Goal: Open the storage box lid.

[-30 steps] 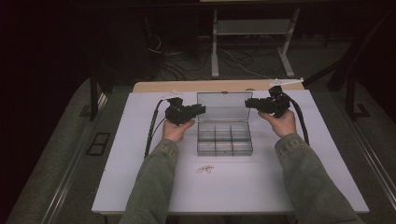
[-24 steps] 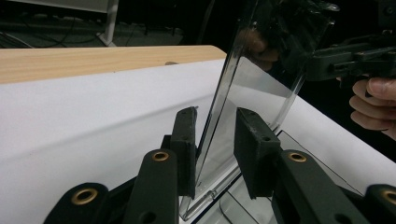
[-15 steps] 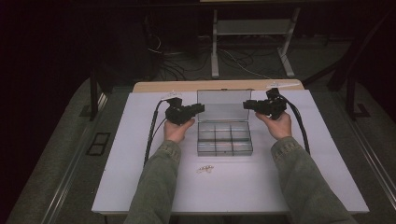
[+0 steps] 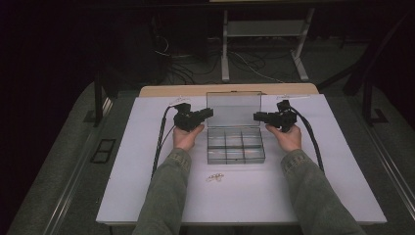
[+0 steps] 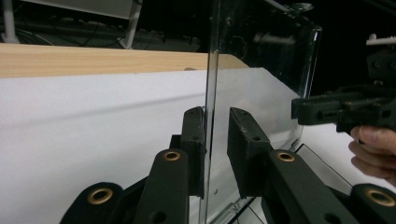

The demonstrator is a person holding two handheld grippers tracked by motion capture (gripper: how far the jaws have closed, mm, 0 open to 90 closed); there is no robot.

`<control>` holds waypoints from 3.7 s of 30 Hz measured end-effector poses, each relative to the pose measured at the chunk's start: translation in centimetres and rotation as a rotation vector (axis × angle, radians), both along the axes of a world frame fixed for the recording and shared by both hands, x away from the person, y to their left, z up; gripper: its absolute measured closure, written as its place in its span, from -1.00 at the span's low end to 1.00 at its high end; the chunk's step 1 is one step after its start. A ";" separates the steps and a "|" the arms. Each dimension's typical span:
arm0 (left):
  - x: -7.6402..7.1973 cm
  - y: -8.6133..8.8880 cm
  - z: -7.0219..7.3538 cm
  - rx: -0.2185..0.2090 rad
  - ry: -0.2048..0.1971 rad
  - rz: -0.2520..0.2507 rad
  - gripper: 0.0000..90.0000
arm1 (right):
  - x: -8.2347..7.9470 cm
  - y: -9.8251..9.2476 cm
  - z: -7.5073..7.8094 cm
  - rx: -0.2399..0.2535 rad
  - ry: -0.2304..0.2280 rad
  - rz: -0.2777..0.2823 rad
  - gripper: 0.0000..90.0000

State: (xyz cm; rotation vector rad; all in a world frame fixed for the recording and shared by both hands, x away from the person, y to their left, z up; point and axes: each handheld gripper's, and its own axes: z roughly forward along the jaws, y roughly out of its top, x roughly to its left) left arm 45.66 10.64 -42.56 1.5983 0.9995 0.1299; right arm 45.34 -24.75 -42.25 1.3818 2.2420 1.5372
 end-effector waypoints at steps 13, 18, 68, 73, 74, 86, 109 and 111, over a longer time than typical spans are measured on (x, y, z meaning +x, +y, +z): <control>0.3 -0.2 -1.1 0.012 0.045 -0.017 0.57 | 0.1 0.0 -0.4 -0.005 0.010 -0.018 0.67; 0.0 -0.4 -1.8 0.012 0.076 -0.032 0.51 | 0.2 0.1 -0.4 0.000 0.015 -0.024 0.66; 0.3 -0.5 -3.3 0.011 0.188 -0.003 0.19 | 0.3 0.1 -2.2 0.016 0.121 -0.061 0.23; 0.4 -0.3 -3.6 -0.015 0.225 -0.001 0.12 | 0.3 0.2 -2.2 0.008 0.122 -0.065 0.19; 0.4 -0.3 -3.6 -0.014 0.225 -0.001 0.12 | 0.3 0.2 -2.3 0.007 0.121 -0.066 0.17; 0.1 -0.2 -3.0 0.025 0.200 0.000 -0.11 | 0.3 0.2 -2.1 -0.048 0.107 -0.091 -0.30; -2.6 -0.4 0.2 0.064 0.139 -0.072 -1.00 | -5.5 -1.2 2.5 -0.094 -0.011 -0.008 -0.99; -3.0 -0.2 0.4 0.064 0.136 -0.085 -1.00 | -6.3 -1.3 2.8 -0.104 -0.027 0.004 -0.99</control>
